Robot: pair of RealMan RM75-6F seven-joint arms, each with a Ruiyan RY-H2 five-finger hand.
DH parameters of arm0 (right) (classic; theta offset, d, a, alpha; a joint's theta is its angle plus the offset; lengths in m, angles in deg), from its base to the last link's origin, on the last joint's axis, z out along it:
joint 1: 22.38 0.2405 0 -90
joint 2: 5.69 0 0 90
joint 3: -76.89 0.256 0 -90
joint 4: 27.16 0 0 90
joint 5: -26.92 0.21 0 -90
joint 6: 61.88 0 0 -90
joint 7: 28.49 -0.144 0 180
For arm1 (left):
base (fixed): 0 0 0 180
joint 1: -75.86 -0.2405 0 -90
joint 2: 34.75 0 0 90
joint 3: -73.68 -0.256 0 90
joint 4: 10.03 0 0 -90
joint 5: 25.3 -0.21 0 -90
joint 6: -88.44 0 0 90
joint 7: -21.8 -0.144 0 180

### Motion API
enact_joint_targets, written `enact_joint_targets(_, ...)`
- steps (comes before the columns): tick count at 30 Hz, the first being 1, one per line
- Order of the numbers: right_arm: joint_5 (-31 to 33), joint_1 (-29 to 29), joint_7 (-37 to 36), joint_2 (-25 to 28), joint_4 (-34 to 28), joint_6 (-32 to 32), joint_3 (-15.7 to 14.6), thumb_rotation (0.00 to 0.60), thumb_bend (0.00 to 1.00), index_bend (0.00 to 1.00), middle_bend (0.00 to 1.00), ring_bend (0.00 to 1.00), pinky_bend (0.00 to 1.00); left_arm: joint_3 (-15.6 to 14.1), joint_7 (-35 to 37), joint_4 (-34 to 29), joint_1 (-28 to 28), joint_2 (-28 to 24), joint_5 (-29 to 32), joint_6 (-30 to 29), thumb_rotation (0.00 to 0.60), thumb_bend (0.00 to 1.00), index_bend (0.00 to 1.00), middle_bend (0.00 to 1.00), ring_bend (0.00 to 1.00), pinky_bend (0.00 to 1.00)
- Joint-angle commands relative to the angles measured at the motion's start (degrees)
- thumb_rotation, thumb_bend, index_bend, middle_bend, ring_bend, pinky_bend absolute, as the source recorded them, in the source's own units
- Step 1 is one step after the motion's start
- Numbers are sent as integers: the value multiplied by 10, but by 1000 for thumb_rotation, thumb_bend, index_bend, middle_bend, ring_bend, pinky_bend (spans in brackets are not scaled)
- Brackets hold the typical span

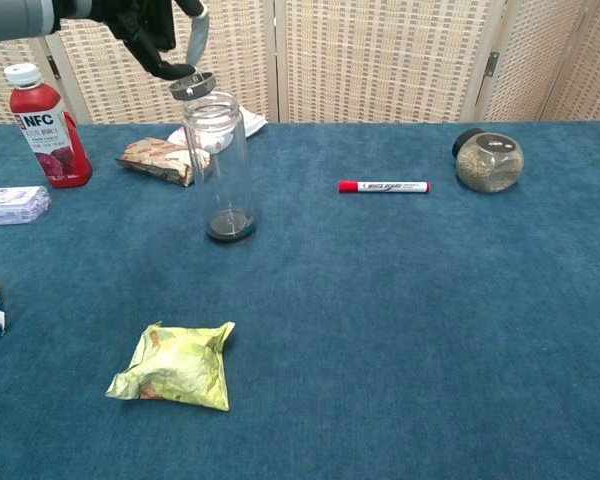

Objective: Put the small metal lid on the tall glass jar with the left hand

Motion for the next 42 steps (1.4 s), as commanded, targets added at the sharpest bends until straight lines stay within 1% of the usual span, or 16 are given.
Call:
enact_joint_targets(1, 0, -2, -2, 0, 1, 2, -1, 600, 421, 49, 146, 26, 126, -3, -6, 5, 8, 7, 8, 2, 600, 440, 616, 1000, 989, 1000)
enact_joint_targets(17, 1, -8, -9, -2, 8, 8, -2, 600, 421, 49, 146, 26, 126, -18, -31, 32, 36, 27, 37, -3, 600, 438, 611, 1000, 988, 1000)
enact_joint_targets(34, 1, -11, -13, -4, 12, 11, -2, 600, 421, 49, 146, 26, 126, -37, -41, 40, 43, 24, 41, -11, 600, 436, 606, 1000, 987, 1000)
enact_joint_targets(42, 1, -11, -14, -5, 13, 10, -2, 600, 421, 49, 147, 26, 126, -42, -44, 35, 43, 20, 46, -14, 600, 437, 587, 1000, 987, 1000)
